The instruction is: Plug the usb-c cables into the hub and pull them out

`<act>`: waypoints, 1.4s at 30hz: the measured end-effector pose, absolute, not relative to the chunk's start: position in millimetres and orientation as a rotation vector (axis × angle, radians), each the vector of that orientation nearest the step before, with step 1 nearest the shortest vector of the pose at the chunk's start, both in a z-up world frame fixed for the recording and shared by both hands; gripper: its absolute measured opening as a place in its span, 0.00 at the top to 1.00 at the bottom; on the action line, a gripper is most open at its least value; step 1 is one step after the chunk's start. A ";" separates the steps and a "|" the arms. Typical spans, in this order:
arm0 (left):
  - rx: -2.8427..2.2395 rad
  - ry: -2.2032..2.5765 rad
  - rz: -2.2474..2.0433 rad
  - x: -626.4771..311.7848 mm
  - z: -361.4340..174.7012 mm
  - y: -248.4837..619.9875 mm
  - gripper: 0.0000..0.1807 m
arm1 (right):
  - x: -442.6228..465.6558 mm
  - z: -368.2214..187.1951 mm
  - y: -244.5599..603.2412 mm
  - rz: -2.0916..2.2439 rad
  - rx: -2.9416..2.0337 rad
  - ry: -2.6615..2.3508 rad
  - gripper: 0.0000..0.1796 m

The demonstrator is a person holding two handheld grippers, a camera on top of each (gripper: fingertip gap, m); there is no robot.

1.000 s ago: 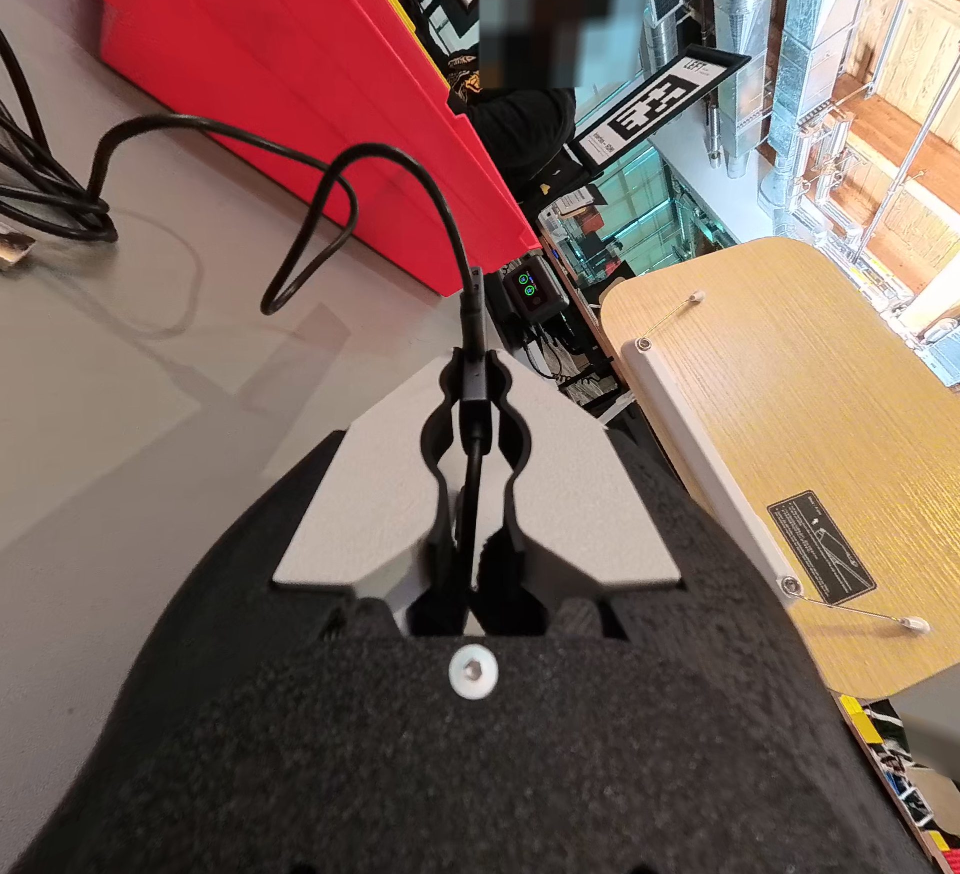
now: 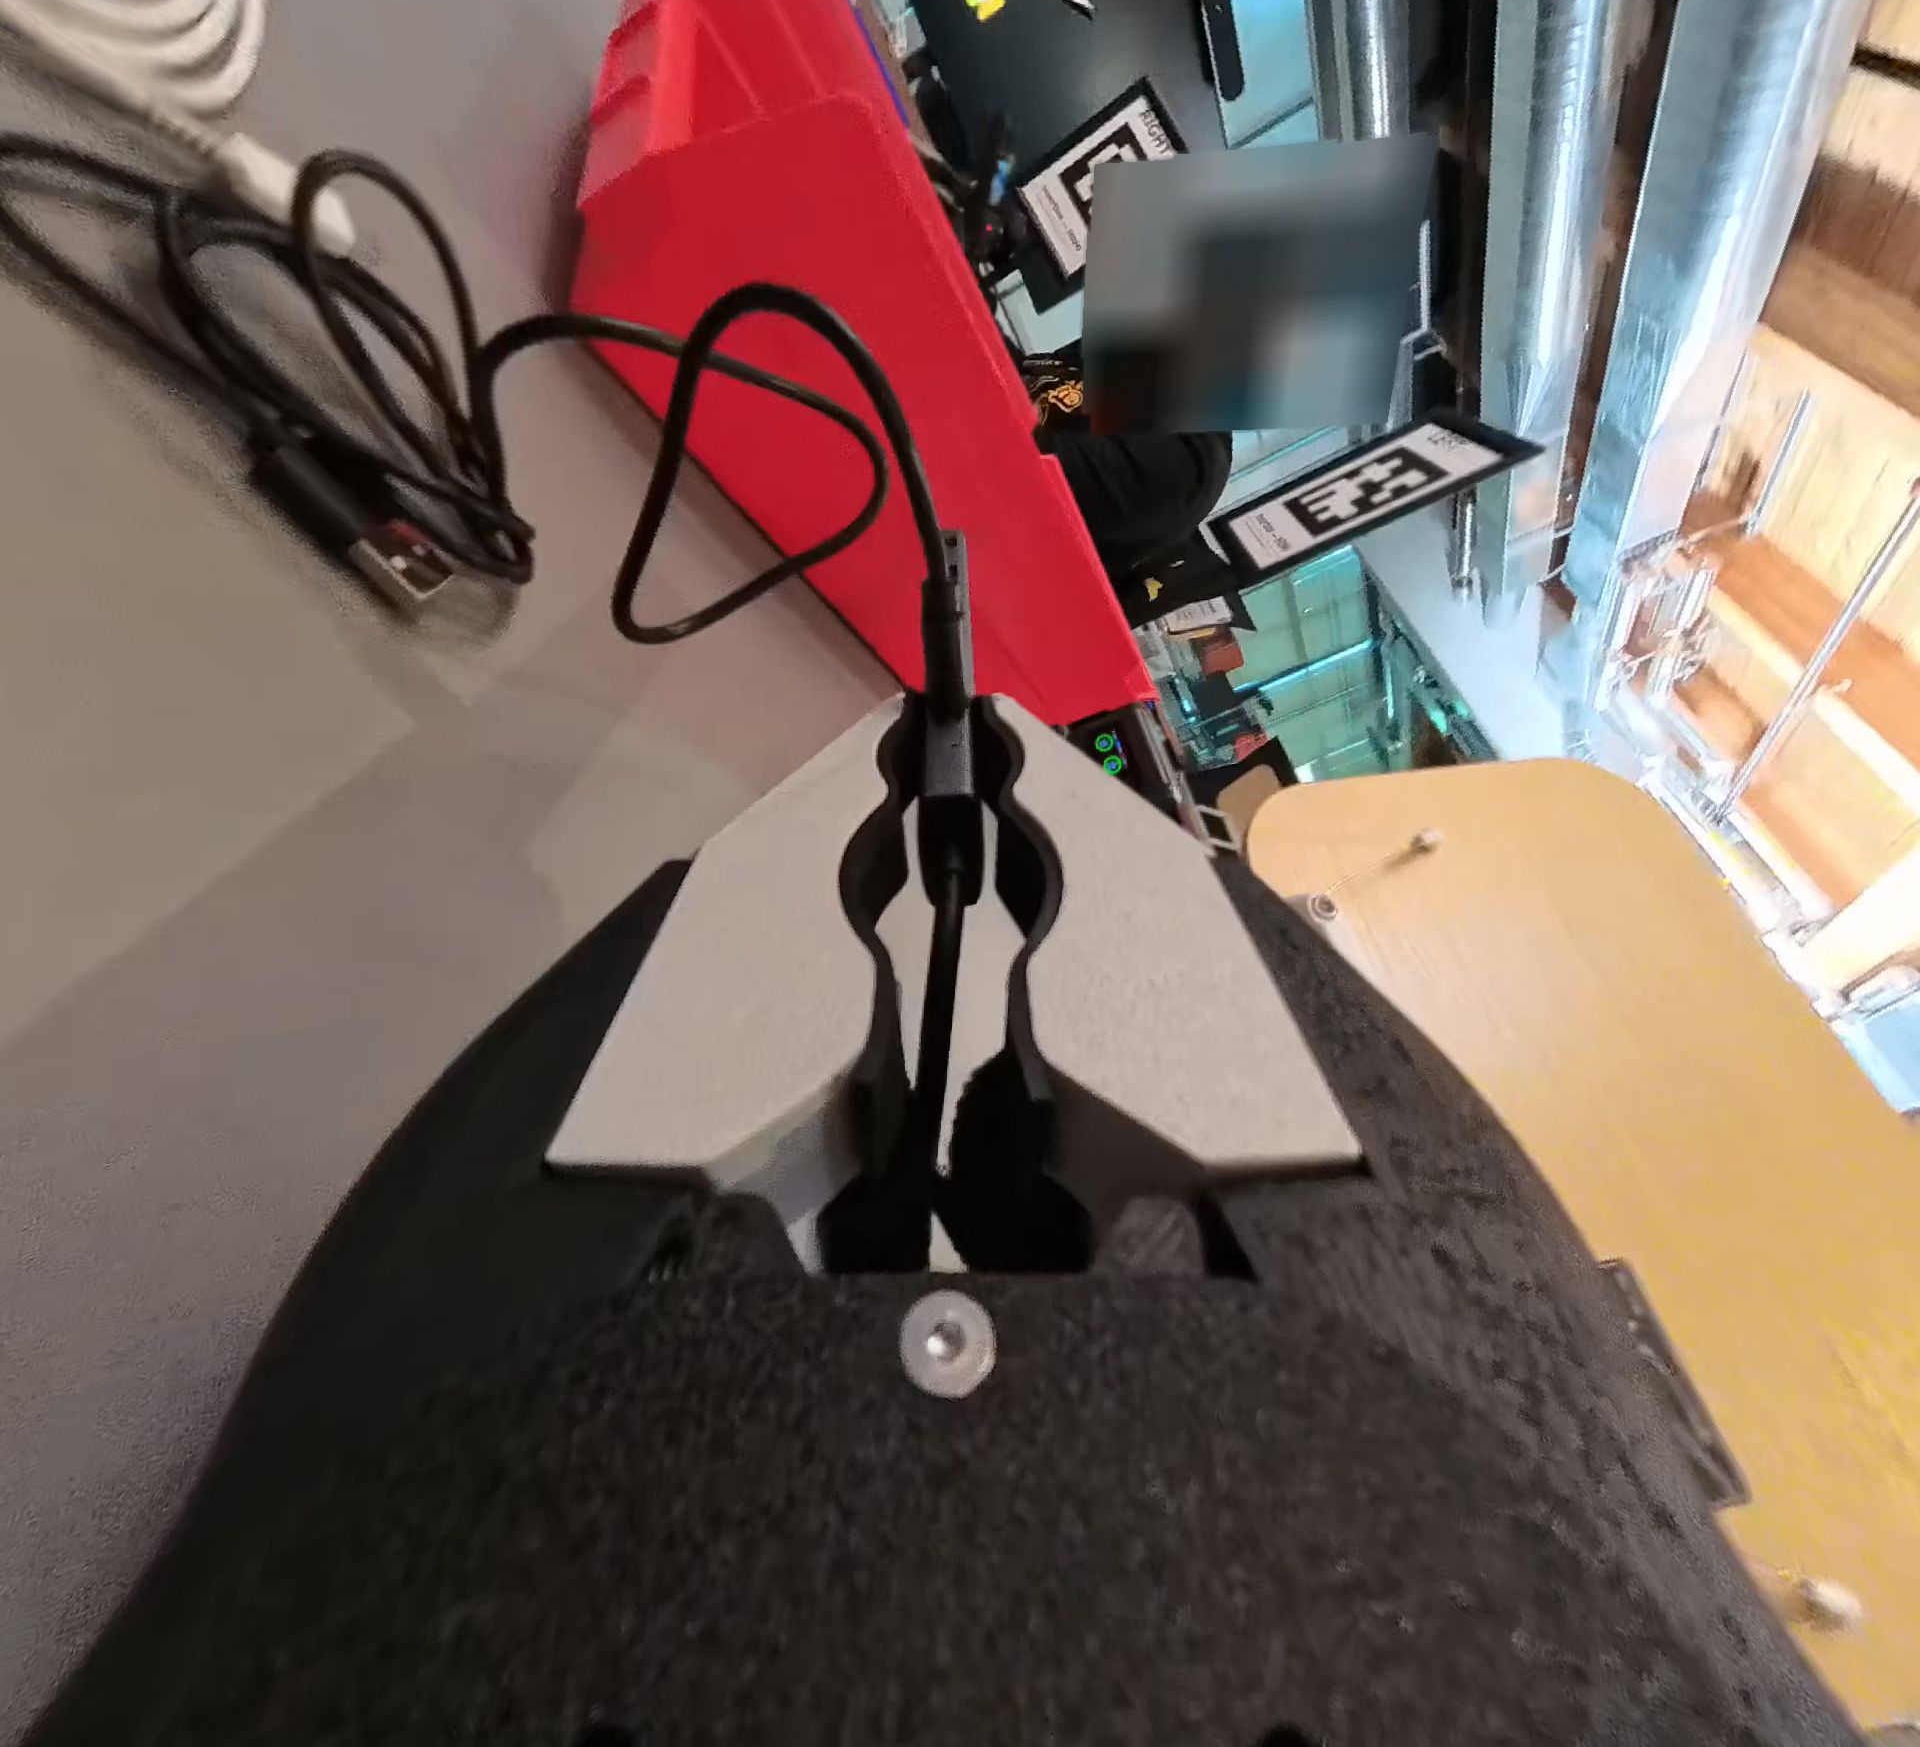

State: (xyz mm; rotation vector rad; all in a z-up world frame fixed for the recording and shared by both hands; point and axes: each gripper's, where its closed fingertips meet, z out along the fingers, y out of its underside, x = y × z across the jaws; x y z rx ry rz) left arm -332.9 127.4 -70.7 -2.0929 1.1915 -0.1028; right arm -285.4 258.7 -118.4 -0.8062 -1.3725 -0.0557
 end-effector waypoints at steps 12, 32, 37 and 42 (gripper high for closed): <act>-2.381 0.684 -0.074 -382.7 -178.8 119.1 0.83 | -285.4 -131.9 263.0 -0.128 -0.822 -1.418 0.95; -1.866 1.451 -0.231 -360.3 -106.4 84.1 0.98 | -293.2 -128.3 242.5 0.018 -0.777 -1.439 0.95; -1.673 1.758 -0.025 -345.8 -97.0 105.4 0.97 | -292.6 -120.8 236.3 0.082 -0.763 -1.416 0.95; -1.574 1.981 0.195 -339.7 -116.7 128.1 0.97 | -295.4 -126.1 230.9 0.067 -0.731 -1.452 0.95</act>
